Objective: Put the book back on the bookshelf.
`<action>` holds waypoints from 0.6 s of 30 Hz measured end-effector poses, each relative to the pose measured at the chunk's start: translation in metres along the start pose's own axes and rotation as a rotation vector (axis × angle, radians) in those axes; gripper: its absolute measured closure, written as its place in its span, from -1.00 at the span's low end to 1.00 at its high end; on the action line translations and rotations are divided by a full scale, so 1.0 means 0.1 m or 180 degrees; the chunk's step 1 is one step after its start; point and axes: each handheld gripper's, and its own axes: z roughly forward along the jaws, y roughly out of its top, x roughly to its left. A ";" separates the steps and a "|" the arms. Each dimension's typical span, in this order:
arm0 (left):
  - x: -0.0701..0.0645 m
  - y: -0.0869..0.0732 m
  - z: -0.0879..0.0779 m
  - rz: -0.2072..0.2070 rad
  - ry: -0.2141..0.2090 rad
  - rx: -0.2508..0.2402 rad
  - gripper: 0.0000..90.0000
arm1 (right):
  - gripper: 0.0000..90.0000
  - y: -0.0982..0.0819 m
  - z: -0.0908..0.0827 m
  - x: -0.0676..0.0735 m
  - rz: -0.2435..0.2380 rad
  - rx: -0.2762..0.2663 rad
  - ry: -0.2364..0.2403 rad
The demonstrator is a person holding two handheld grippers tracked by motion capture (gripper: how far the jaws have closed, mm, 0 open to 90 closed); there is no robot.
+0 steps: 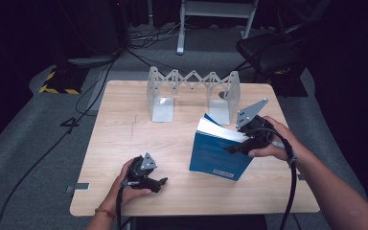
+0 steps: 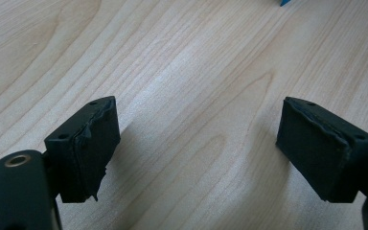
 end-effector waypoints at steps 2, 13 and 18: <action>0.00 0.01 0.00 0.0016 -0.0004 0.0004 -0.66 | 0.33 -0.01 -0.01 0.00 0.0006 -0.0031 -0.0054; -0.01 0.02 0.02 0.0053 -0.0062 -0.0001 -0.66 | 0.36 -0.05 -0.02 -0.01 0.0112 -0.0126 -0.0195; -0.03 0.01 0.01 0.0156 -0.0178 -0.0003 -0.66 | 0.36 -0.05 -0.03 -0.04 0.0172 -0.0156 -0.0362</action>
